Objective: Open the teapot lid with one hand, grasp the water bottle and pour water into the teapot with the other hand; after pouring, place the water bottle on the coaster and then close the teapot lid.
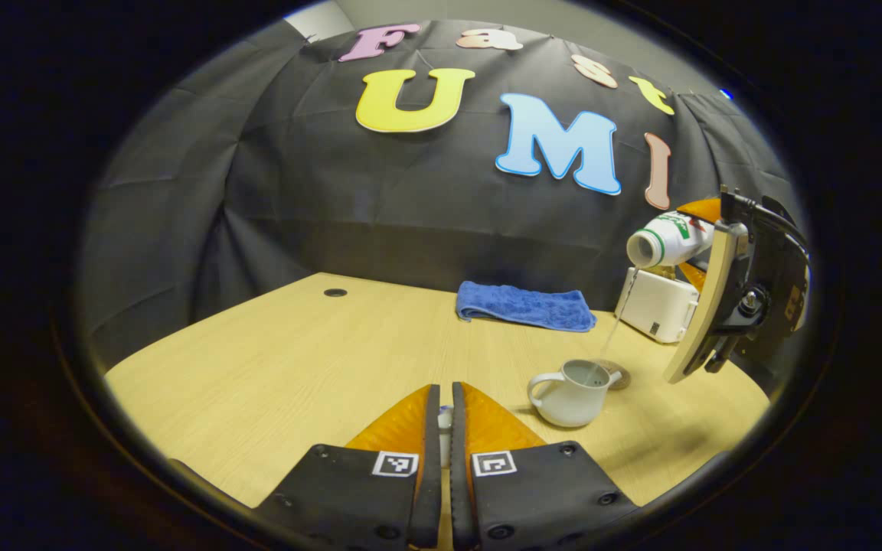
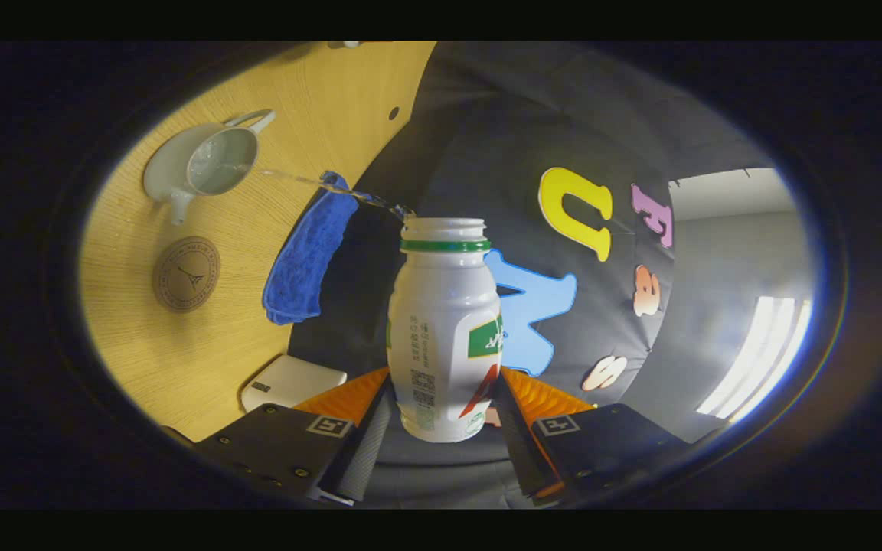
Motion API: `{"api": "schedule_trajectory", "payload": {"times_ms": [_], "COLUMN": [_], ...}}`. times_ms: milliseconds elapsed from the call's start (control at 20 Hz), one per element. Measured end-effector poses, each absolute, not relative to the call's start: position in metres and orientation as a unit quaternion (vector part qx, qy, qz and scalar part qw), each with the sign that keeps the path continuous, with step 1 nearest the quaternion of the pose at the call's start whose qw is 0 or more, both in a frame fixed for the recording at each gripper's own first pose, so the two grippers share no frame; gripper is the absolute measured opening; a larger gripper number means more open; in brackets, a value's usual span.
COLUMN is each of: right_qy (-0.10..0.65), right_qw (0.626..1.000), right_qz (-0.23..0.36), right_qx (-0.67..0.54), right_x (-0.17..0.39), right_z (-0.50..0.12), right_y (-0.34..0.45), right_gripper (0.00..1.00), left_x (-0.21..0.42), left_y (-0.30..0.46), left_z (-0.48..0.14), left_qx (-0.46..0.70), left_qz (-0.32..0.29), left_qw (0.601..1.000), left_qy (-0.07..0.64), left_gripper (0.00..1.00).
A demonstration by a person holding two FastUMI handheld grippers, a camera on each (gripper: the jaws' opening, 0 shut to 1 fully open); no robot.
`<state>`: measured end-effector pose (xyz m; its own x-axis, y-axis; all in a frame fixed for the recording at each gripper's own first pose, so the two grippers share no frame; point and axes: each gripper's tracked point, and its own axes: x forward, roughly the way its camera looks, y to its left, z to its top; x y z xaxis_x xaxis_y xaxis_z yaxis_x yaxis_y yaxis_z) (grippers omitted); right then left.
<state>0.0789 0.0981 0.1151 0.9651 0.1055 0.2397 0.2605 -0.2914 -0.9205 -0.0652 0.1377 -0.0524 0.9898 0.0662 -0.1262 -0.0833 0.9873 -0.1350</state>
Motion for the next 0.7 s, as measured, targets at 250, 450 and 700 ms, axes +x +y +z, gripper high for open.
{"api": "schedule_trajectory", "payload": {"times_ms": [250, 450, 700], "right_qy": [-0.122, -0.126, -0.132], "right_qw": [0.571, 0.564, 0.555], "right_qz": [-0.065, -0.063, -0.06], "right_qx": [-0.809, -0.814, -0.819], "right_x": [0.078, 0.079, 0.079], "right_z": [0.12, 0.122, 0.124], "right_y": [0.101, 0.104, 0.11], "right_gripper": [0.72, 0.72, 0.72], "left_x": [-0.064, -0.062, -0.061], "left_y": [0.138, 0.137, 0.137], "left_z": [-0.053, -0.055, -0.057], "left_qx": [-0.07, -0.07, -0.07], "left_qz": [0.038, 0.037, 0.039], "left_qw": [0.995, 0.995, 0.995], "left_qy": [0.061, 0.063, 0.064], "left_gripper": [0.12, 0.15, 0.15]}}
